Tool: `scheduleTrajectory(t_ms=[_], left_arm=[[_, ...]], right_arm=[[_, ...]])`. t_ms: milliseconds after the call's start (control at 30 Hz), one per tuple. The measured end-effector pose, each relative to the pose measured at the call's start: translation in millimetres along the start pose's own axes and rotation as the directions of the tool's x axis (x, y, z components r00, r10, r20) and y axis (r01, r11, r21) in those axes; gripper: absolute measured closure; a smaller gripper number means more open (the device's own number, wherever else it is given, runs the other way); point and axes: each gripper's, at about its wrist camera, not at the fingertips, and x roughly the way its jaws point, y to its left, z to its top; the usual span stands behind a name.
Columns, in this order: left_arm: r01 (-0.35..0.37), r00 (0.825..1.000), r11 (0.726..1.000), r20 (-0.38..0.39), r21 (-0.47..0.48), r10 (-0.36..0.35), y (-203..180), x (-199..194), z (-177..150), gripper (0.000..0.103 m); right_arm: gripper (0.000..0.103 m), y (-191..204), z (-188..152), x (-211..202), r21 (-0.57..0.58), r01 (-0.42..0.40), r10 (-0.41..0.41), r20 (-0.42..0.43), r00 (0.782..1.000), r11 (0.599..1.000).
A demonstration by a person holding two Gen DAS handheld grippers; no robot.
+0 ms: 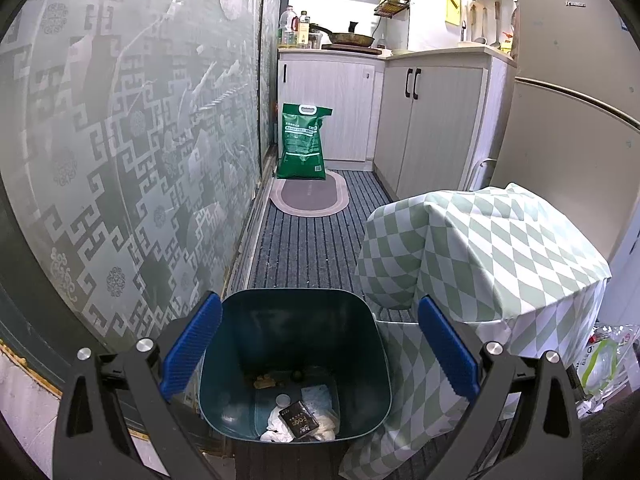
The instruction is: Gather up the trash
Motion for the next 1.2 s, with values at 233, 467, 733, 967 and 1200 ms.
scheduleTrajectory(t_ms=[233, 467, 733, 967, 1200], left_arm=[[0.007, 1.0, 1.0, 0.009, -0.007, -0.007, -0.7, -2.4, 2.5, 0.003], [0.008, 1.0, 1.0, 0.01, -0.004, -0.008, -2.3, -2.9, 3.3, 0.003], [0.007, 1.0, 1.0, 0.01, -0.006, -0.007, -1.6, -2.6, 2.6, 0.003], [0.006, 1.0, 1.0, 0.007, -0.006, -0.006, -2.9, -2.3, 3.2, 0.003], [0.008, 1.0, 1.0, 0.005, -0.005, -0.008, -3.4, -1.7, 2.9, 0.003]], right_arm=[[0.003, -1.2, 0.7, -4.3, -0.001, 0.012, -0.012, 0.018, 1.0, 1.0], [0.003, -0.9, 0.6, -4.4, -0.008, 0.011, -0.011, 0.022, 1.0, 1.0], [0.003, 0.0, 1.0, -5.0, -0.009, 0.011, -0.01, 0.022, 1.0, 1.0], [0.003, 1.2, 0.8, -5.7, -0.009, 0.01, -0.01, 0.024, 1.0, 1.0], [0.003, 0.8, 0.9, -5.8, -0.008, 0.01, -0.01, 0.025, 1.0, 1.0]])
